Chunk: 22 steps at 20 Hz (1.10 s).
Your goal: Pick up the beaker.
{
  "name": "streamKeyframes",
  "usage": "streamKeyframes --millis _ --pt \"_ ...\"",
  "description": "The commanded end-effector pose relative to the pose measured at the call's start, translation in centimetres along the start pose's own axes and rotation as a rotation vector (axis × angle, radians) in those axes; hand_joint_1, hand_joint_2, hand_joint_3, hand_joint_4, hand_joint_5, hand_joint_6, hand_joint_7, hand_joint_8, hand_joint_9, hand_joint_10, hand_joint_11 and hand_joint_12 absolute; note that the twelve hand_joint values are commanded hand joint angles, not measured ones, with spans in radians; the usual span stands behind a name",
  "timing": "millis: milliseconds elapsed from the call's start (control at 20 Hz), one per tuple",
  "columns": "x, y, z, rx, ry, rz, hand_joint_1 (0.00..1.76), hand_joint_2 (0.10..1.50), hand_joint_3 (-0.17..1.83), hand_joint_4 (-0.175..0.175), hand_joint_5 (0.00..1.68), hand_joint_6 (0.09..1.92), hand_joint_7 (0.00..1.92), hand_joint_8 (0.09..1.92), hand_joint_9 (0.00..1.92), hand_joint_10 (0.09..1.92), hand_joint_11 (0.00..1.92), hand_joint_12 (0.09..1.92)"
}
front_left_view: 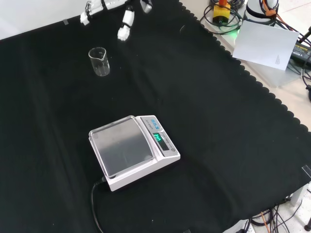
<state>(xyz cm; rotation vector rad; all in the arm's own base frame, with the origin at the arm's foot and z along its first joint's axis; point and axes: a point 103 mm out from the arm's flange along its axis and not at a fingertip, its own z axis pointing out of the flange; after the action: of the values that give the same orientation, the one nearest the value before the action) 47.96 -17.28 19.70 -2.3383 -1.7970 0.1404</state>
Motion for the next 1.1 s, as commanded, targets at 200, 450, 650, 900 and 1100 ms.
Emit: streamKeyframes --millis 200,450,650,900,1100 --pt "1.9 4.4 3.2 0.014 0.003 -0.041 0.62 0.69 0.07 0.096 0.00 0.09 0.00 0.19 0.03 0.81 0.00 1.22" --pt "1.1 5.9 4.1 0.036 -0.030 -0.031 0.63 0.69 0.07 0.099 0.00 0.09 0.00 0.19 0.02 0.81 0.00 1.21" --pt "0.6 6.9 5.0 0.059 -0.034 -0.027 0.64 0.69 0.07 0.102 0.00 0.09 0.00 0.19 0.02 0.81 0.00 1.21" --pt "0.0 7.6 6.3 0.098 -0.055 -0.014 0.65 0.69 0.07 0.104 0.00 0.09 0.01 0.21 0.02 0.81 0.00 1.20" --pt "-0.5 7.9 7.2 0.114 -0.057 0.000 0.67 0.70 0.07 0.104 0.00 0.09 0.01 0.29 0.03 0.83 0.00 1.22"
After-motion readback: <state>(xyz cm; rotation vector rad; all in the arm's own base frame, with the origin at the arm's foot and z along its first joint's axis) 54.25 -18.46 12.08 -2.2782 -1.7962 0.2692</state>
